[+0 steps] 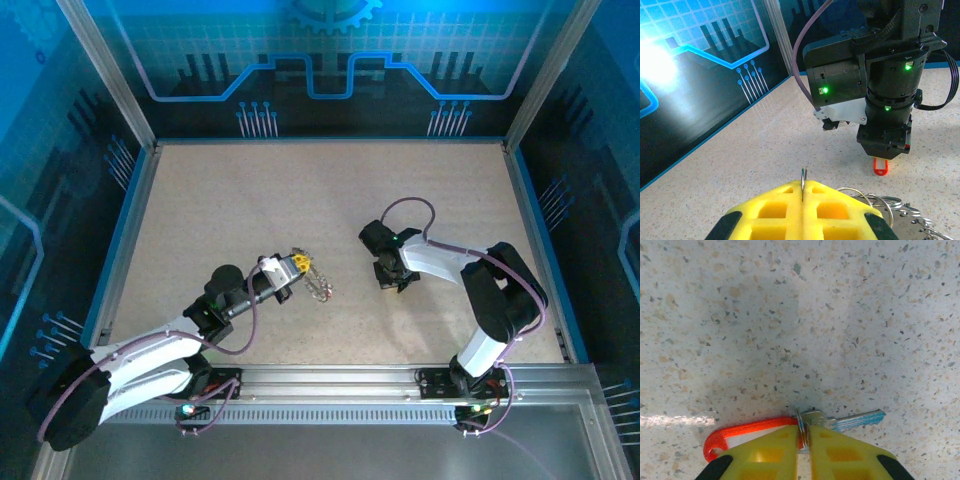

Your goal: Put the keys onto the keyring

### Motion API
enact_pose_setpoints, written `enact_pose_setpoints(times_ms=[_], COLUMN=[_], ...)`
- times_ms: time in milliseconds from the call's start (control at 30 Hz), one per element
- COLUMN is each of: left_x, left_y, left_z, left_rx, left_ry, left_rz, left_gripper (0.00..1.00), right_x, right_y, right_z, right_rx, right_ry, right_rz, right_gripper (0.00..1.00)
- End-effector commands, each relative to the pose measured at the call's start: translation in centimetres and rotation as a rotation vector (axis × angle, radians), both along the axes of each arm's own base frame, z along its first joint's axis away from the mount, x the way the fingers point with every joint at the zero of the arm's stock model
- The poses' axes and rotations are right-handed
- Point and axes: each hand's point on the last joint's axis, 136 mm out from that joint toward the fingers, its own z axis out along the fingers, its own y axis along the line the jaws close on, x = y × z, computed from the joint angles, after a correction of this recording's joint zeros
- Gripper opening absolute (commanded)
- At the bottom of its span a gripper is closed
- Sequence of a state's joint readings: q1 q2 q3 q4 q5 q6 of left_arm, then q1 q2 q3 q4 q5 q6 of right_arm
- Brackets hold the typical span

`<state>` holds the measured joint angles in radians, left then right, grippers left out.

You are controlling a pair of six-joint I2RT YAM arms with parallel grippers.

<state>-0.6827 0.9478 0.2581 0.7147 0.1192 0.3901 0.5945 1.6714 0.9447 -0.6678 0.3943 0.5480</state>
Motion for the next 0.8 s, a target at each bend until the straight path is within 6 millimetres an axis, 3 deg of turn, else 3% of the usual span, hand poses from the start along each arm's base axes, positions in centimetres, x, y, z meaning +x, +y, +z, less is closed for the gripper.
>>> enact_pose_setpoints(times_ms=[0,400,567,767], left_x=[0.1,0.3,0.2,0.0], left_y=[0.4,0.2,0.3,0.4], left_z=[1.4,1.4,1.4,1.8], left_rx=[-0.053,-0.043,-0.042,-0.053], left_ry=[-0.034,-0.036,-0.032,-0.033], left_rz=[0.013,0.014,0.014,0.009], left_gripper=[0.00,0.00,0.00,0.00], right_x=[0.8,1.1,1.1,0.3], right_y=[-0.2,-0.3,-0.2,3.5], right_z=[0.4,0.2,1.3,4.3], right_rx=[-0.009,-0.014,0.008,0.285], right_ry=[-0.026,-0.032,-0.066,-0.196], right_rz=[-0.004,-0.002,0.008,0.218], right_gripper=[0.16,0.07,0.03,0.00])
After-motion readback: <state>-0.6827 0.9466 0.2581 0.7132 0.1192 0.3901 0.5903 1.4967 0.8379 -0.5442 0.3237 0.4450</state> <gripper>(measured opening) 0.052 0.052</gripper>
